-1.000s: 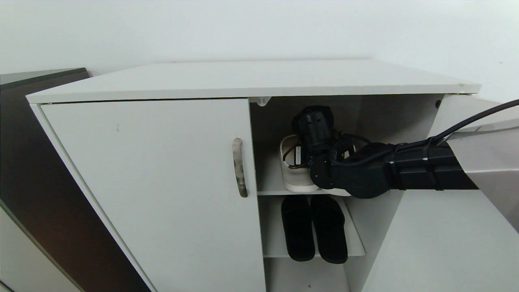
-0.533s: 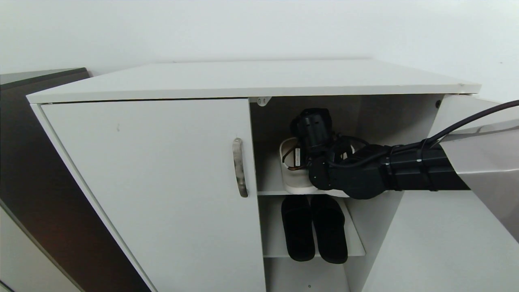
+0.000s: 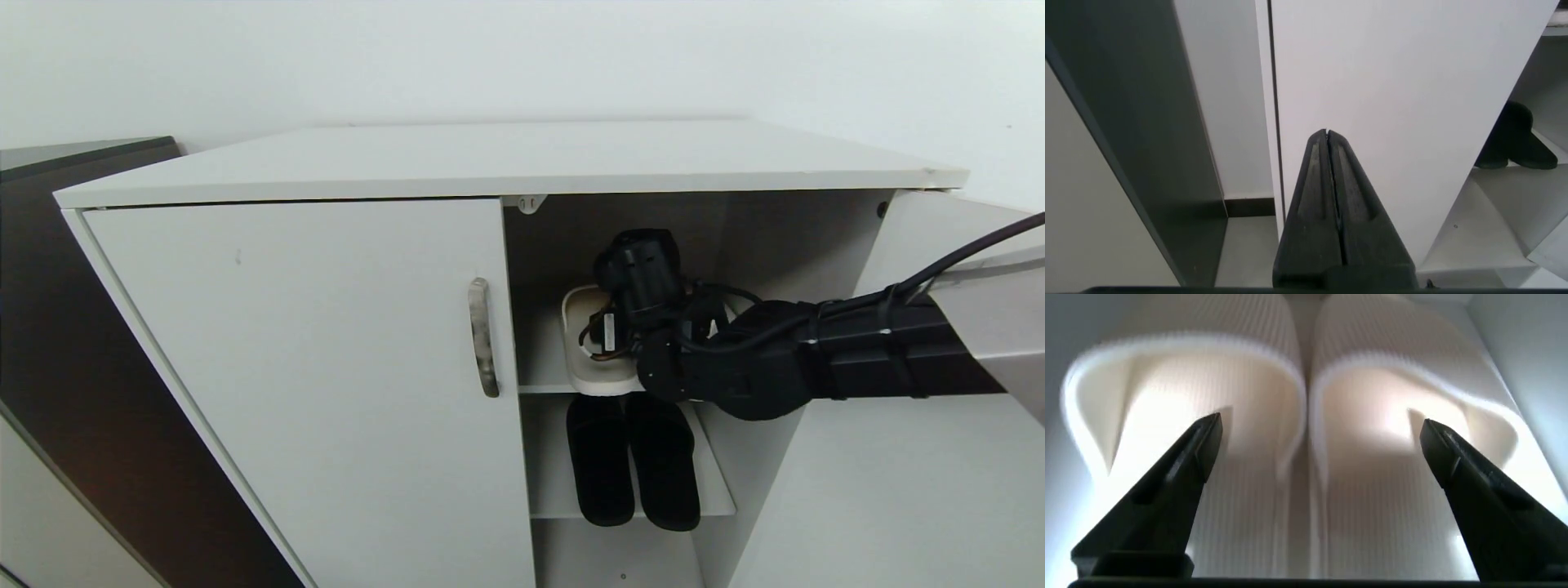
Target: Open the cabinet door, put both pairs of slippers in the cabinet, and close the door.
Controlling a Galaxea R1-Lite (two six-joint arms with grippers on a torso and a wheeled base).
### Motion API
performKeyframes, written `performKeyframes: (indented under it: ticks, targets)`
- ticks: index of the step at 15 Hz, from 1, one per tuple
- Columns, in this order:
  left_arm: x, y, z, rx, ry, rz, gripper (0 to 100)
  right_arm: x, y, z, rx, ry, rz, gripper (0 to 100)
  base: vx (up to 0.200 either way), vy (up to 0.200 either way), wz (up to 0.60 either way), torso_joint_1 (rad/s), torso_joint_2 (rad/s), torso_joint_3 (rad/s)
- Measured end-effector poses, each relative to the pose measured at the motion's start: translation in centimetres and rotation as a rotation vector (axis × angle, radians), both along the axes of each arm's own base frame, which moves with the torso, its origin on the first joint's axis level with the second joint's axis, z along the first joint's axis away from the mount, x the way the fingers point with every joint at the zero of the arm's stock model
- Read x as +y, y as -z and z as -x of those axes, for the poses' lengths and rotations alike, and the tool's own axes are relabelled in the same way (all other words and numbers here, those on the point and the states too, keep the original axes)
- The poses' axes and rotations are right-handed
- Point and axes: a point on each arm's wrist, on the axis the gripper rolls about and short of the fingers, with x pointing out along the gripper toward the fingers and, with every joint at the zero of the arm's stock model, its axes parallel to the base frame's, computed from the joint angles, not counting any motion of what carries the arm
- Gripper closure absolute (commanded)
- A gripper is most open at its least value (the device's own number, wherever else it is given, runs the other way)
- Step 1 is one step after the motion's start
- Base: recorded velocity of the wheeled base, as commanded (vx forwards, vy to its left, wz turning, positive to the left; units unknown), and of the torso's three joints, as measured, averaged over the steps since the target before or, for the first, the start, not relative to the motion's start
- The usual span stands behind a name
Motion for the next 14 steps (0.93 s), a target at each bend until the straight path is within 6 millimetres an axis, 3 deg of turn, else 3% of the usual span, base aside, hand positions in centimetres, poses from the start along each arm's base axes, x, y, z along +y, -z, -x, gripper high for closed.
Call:
performKeyframes:
  ticks: [4, 5, 9, 12, 14]
  targets:
    - [0.0, 0.0, 0.0, 0.000, 0.000, 0.000, 100, -0.7, -0.9, 3.1, 0.007, -0.043, 0.002, 0, 0.000, 0.000, 0.00, 0.000, 0.00, 0.000]
    - [0.0, 0.0, 0.0, 0.000, 0.000, -0.001, 100, -0.8, -1.2, 4.0, 0.000, -0.058, -0.006, 100, 0.000, 0.000, 0.00, 0.000, 0.00, 0.000]
    - [0.0, 0.0, 0.0, 0.000, 0.000, -0.001, 100, -2.3, -0.9, 8.8, -0.007, -0.152, -0.010, 100, 0.000, 0.000, 0.00, 0.000, 0.00, 0.000]
    - [0.0, 0.0, 0.0, 0.000, 0.000, -0.001, 100, -4.6, -0.2, 12.8, 0.049, -0.371, -0.059, 100, 0.000, 0.000, 0.00, 0.000, 0.00, 0.000]
    - [0.0, 0.0, 0.0, 0.000, 0.000, -0.001, 100, -5.7, 0.2, 14.1, 0.071, -0.437, -0.076, 100, 0.000, 0.000, 0.00, 0.000, 0.00, 0.000]
